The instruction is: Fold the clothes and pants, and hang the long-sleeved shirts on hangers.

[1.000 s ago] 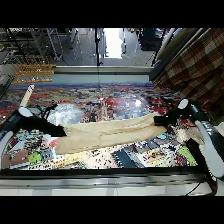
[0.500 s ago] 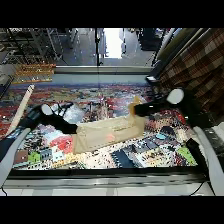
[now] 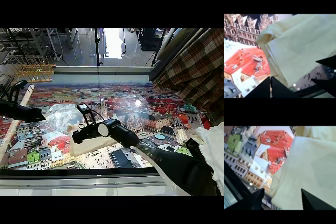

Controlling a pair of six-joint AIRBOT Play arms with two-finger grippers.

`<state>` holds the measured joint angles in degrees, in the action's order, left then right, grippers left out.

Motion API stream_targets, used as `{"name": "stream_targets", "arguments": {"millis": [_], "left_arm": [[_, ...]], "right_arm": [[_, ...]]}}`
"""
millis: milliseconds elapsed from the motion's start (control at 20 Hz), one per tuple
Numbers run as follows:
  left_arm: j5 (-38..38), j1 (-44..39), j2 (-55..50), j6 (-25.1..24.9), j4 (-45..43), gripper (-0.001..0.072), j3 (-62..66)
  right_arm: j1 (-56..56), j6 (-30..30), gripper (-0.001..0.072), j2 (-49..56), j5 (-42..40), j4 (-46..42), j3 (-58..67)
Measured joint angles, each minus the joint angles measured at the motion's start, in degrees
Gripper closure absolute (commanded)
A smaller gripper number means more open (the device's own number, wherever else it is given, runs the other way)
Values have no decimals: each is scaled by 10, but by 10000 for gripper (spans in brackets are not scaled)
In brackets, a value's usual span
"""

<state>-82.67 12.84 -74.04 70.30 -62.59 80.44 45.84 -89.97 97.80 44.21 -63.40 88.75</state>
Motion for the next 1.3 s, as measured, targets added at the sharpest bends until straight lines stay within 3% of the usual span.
{"name": "stream_targets", "arguments": {"millis": [250, 300, 600, 850, 1050, 1150, 1200, 1250, 1300], "left_arm": [[13, -57, -46, -18, 28, 699, -20], [23, -78, -64, -22, 28, 700, -29], [53, -174, -195, -27, 37, 701, -49], [80, -190, -246, -15, 37, 701, -51], [93, -193, -255, -13, 34, 701, -51], [96, -193, -256, -12, 33, 701, -51], [97, -193, -257, -12, 32, 702, -51], [99, -193, -257, -13, 30, 701, -51], [99, -193, -255, -12, 30, 701, -51]], "right_arm": [[-148, 2, 157, -40, 124, -40, 46], [-194, 13, 98, -48, 164, -36, 48], [-420, 124, 65, -37, 323, 108, -35], [-465, 242, 67, 64, 349, 230, -67], [-440, 287, 83, 146, 362, 282, -29], [-409, 290, 278, 178, 367, 296, 5], [-392, 289, 603, 191, 369, 302, 23], [-373, 284, 692, 201, 371, 307, 44], [-357, 273, 693, 207, 370, 311, 64]]}}
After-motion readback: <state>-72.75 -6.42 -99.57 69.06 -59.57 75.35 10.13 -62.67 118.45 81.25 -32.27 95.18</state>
